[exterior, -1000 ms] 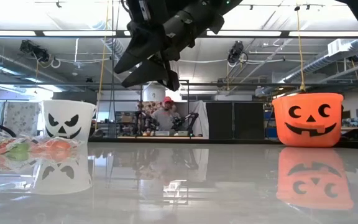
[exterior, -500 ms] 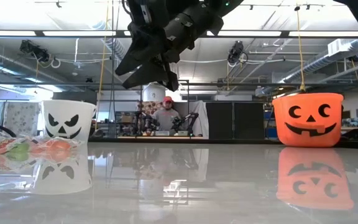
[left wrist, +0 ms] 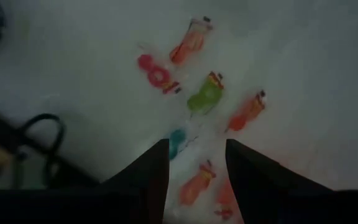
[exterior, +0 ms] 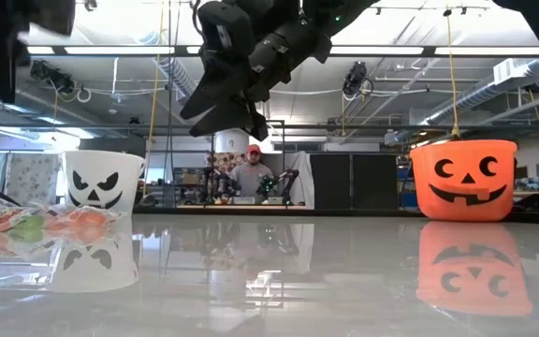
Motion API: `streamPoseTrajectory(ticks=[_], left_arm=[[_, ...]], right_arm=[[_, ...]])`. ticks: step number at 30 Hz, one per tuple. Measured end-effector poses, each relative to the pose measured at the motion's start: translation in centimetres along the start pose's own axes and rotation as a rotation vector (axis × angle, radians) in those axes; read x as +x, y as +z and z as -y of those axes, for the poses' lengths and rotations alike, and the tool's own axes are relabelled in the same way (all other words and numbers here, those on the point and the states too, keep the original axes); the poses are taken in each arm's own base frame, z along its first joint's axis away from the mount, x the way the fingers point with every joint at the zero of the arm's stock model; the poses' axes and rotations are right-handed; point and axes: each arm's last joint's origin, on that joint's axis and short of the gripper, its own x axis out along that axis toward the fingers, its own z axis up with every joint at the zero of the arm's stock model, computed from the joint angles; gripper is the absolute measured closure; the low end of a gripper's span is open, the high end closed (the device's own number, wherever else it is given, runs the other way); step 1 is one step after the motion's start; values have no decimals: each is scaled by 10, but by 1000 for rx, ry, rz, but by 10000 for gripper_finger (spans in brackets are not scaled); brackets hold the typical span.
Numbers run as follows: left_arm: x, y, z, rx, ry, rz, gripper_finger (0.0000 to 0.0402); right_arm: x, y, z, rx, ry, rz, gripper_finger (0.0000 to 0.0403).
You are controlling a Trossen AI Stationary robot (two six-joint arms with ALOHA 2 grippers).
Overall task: Sort candy by brand, put in halloween buckets
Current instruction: Put the blue gummy into the bottom orange bucket
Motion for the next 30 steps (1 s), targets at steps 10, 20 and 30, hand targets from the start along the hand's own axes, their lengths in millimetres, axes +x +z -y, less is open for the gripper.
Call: streamPoseTrajectory(ticks=[10, 20, 30], left_arm=[[35, -23, -30, -123, -70, -52, 240], [61, -21, -8, 47, -90, -136, 239], [94, -19, 11, 377, 12, -176, 239]], right_arm=[[1, -2, -3, -52, -9, -9, 257], [-1, 0, 4, -96, -34, -2, 257], [-3, 2, 9, -100, -35, 0, 256]])
